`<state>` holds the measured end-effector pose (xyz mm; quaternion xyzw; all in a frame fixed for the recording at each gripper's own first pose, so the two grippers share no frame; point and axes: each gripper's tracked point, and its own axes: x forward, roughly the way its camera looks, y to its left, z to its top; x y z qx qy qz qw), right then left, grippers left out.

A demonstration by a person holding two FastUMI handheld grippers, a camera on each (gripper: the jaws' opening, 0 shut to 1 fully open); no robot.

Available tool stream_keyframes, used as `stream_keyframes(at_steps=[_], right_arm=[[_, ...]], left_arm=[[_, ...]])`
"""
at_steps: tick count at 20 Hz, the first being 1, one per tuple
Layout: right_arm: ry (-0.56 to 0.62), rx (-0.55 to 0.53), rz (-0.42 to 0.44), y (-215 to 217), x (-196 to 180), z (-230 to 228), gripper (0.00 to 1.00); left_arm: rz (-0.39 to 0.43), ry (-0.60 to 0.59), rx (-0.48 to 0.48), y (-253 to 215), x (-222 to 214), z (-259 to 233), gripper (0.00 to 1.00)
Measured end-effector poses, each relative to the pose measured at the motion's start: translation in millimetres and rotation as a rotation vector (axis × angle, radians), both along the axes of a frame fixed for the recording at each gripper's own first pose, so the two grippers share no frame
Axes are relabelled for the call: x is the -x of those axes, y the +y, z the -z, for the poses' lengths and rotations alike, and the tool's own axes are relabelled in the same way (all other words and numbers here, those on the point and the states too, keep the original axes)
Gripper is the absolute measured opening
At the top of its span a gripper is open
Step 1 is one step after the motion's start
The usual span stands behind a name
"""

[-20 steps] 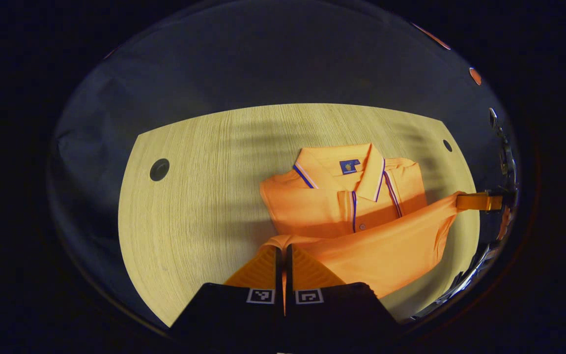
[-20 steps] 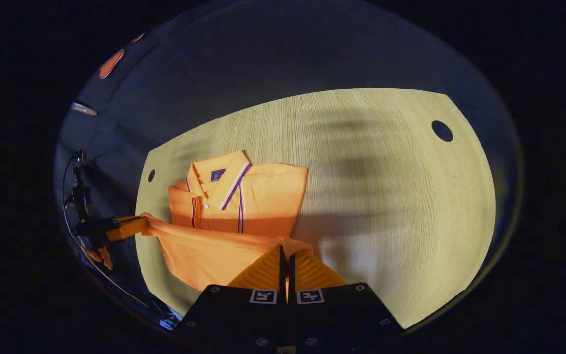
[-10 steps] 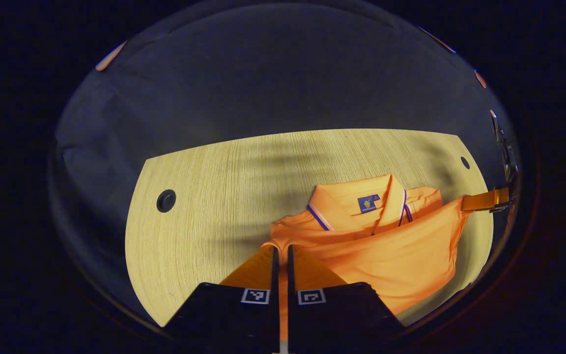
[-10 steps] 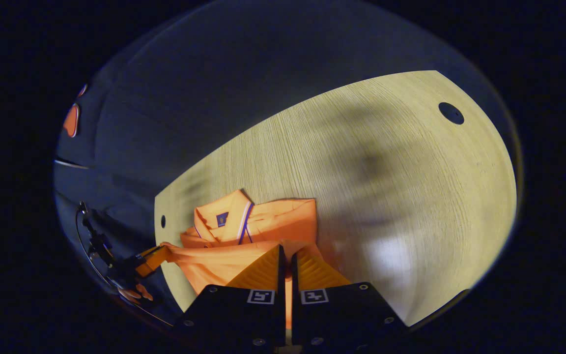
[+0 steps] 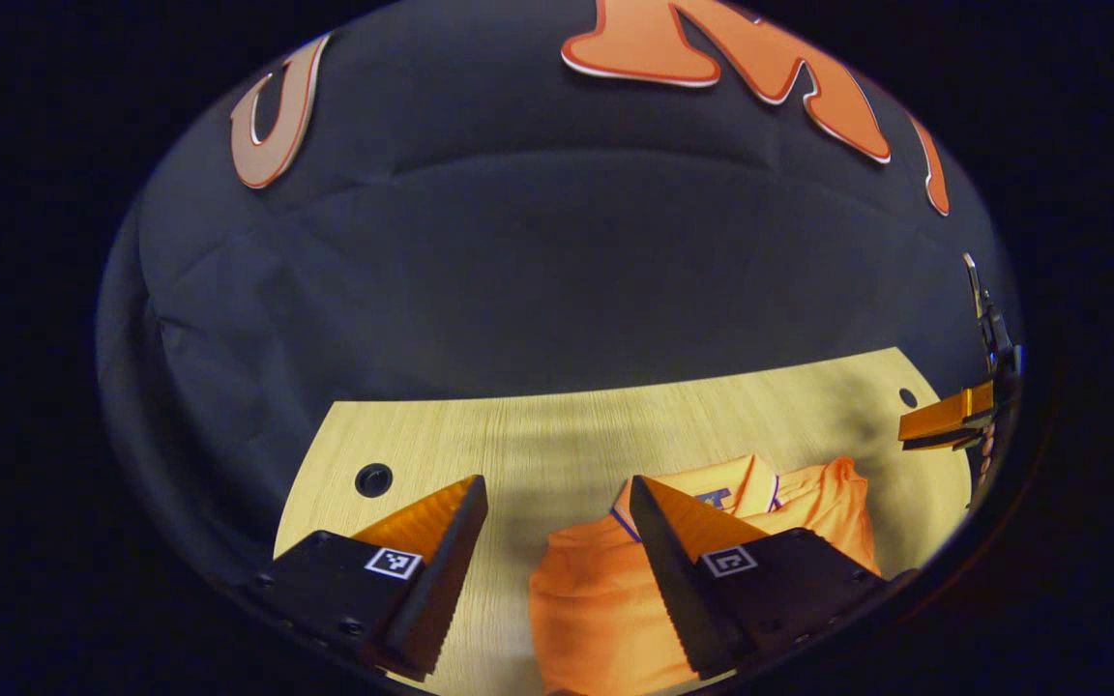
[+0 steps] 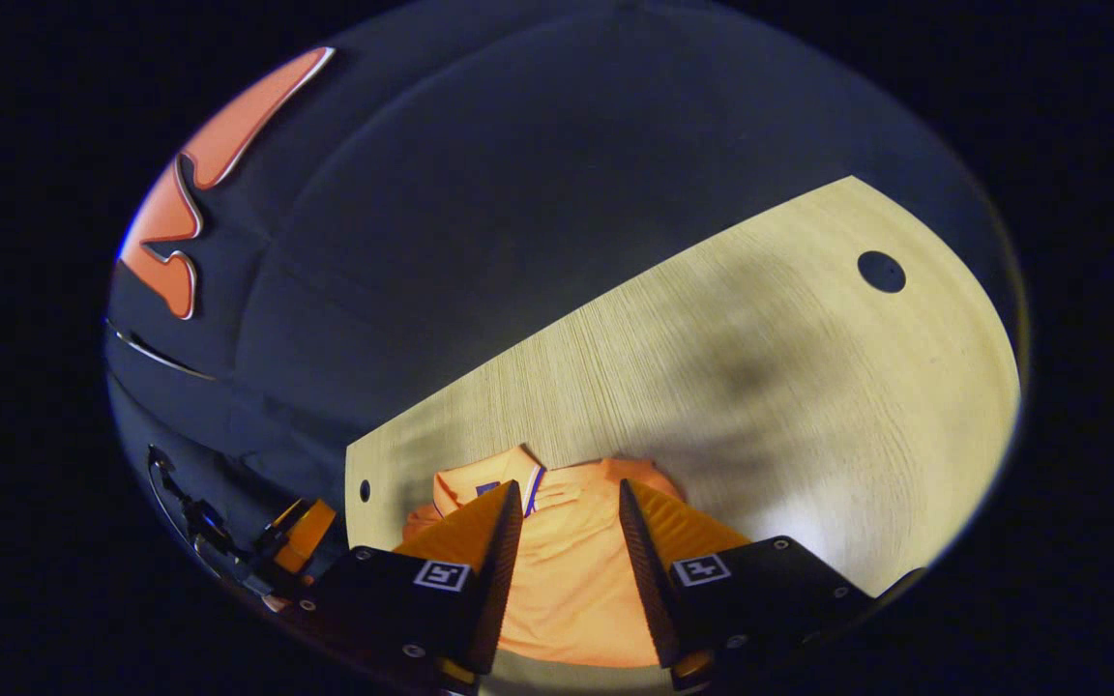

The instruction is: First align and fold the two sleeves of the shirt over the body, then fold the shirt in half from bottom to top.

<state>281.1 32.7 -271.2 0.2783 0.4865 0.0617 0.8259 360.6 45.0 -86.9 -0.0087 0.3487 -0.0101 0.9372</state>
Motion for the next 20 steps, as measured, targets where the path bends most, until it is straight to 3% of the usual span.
stream_keyframes(at_steps=[4, 7, 12, 20], right_arm=[[-0.188, 0.141, -0.048, -8.5, 8.2, -45.2, 0.78], [-0.372, 0.235, -0.076, -0.6, 17.3, -90.6, 0.89], [-0.646, 0.315, -0.102, 21.2, 51.7, -177.1, 0.92], [-0.890, 0.406, -0.085, 46.5, 106.0, -260.6, 0.94]], left_arm=[[-0.050, -0.133, 0.068, 5.4, 16.5, -60.7, 0.94], [-0.052, -0.249, 0.064, 8.0, 35.7, -106.3, 0.94], [-0.048, -0.386, 0.082, 1.8, 85.4, -166.2, 0.99], [-0.086, -0.541, 0.081, 13.8, 170.5, -231.8, 0.98]])
